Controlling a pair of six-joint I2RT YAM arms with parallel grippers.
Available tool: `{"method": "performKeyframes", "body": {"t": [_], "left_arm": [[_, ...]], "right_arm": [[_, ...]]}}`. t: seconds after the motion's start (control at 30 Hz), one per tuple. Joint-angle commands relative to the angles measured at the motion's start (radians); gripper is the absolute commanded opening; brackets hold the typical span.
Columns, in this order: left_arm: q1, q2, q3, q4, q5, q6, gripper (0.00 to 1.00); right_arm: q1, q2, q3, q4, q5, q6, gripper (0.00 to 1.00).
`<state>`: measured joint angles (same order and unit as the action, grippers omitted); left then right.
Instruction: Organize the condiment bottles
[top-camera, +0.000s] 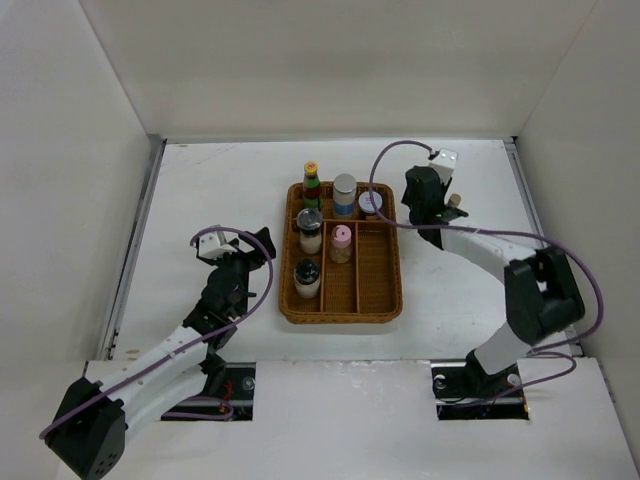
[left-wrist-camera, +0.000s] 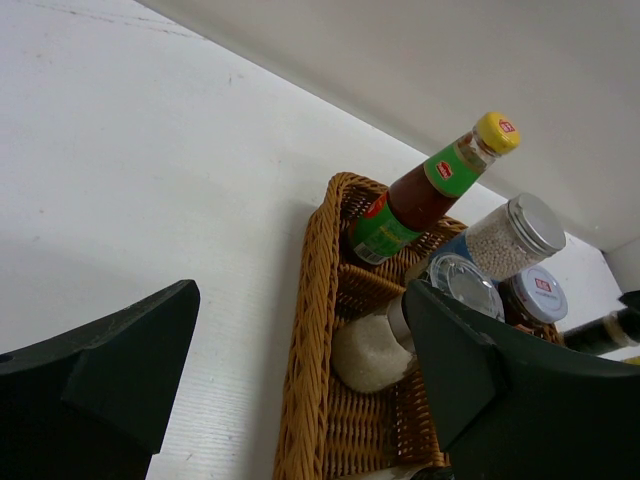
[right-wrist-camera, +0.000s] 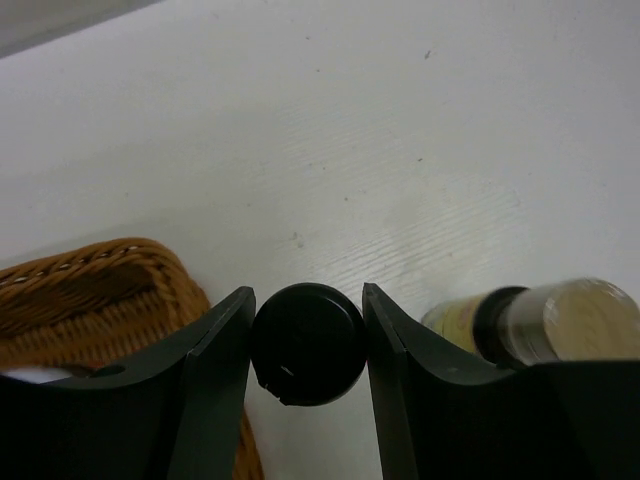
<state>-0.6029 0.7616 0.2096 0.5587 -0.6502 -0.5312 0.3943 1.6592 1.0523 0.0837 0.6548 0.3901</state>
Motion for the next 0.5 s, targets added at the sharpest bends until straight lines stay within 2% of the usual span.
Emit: {"method": "performKeyframes", "body": {"t": [0.0,0.1,0.27,0.47], "left_arm": [[-0.001,-0.015,-0.006,0.056,0.009,-0.009,0.84],[0.005,-0.013,-0.006,0.055,0.009,-0.009,0.84],[0.009,-0.001,0.001,0.058,0.009,-0.009,0.84],[0.019,-0.007,-0.001,0.058,0.001,-0.009,0.84]], "right_arm": [[0.053,-0.179,-0.044,0.047,0.019,-0.02,0.36],[0.12,-0.312,-0.127,0.033,0.011,-0.025,0.35],[0.336,-0.504,-0.216,-0.044,0.0,-0.005,0.36],[0.597,-0.527,-0.224,-0.022,-0.05,0.064,0.36]]}}
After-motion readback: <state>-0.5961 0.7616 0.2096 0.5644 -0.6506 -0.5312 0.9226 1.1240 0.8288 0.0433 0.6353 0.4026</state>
